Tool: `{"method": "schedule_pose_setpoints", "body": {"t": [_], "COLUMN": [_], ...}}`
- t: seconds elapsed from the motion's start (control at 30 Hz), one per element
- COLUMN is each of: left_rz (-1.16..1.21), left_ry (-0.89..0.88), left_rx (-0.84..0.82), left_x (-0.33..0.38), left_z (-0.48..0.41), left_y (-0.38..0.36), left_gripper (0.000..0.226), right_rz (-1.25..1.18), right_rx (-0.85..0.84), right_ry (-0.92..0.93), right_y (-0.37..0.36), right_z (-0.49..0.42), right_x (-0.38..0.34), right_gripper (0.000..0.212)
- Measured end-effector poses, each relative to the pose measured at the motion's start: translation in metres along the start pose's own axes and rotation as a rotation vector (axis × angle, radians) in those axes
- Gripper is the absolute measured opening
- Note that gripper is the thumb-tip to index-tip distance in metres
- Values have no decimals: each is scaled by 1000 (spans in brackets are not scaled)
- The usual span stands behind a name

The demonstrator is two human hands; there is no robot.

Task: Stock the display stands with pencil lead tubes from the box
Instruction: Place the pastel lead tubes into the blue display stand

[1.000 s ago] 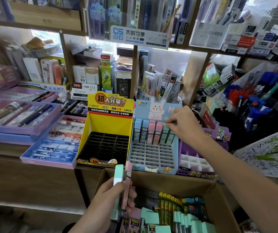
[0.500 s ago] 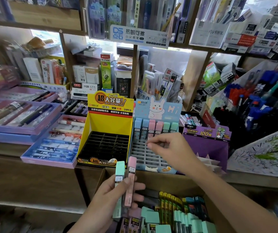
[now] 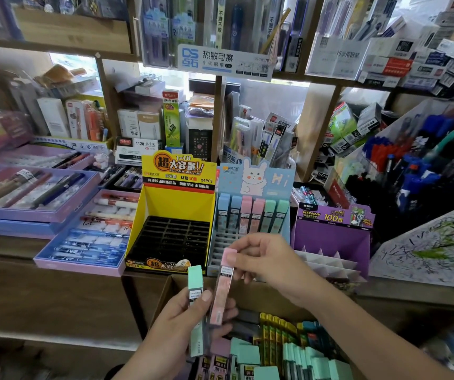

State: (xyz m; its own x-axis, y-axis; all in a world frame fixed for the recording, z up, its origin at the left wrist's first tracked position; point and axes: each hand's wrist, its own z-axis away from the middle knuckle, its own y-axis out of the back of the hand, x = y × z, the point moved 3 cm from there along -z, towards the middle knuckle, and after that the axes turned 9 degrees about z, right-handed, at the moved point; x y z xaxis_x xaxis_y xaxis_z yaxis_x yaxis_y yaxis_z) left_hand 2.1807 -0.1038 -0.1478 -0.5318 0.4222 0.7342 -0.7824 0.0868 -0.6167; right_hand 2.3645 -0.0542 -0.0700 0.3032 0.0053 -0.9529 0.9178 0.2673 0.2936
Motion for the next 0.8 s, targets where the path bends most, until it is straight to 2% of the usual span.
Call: {"method": "schedule_pose_setpoints", "body": {"t": [0.13, 0.27, 0.4, 0.5, 0.67, 0.8], "left_rz": [-20, -82, -192, -207, -96, 20], "left_ry": [-16, -31, -101, -116, -70, -18], "left_rx": [72, 97, 80, 105, 115, 121], "left_x": [-3, -1, 7, 8, 7, 7], "left_z": [-5, -4, -1, -2, -5, -9], "left_y": [8, 9, 6, 7, 9, 11], "left_gripper": [45, 31, 39, 39, 36, 32], "right_rz": [24, 80, 257, 376, 504, 601], "right_rx": [163, 336, 447, 479, 465, 447], "right_ry": [51, 121, 205, 222, 241, 224], "right_y": [27, 53, 69, 73, 70, 68], "right_z": [-2, -9, -21, -29, -38, -43], "right_x": [-15, -24, -29, -29, -27, -24], "right_gripper": [18, 9, 9, 15, 23, 14]}}
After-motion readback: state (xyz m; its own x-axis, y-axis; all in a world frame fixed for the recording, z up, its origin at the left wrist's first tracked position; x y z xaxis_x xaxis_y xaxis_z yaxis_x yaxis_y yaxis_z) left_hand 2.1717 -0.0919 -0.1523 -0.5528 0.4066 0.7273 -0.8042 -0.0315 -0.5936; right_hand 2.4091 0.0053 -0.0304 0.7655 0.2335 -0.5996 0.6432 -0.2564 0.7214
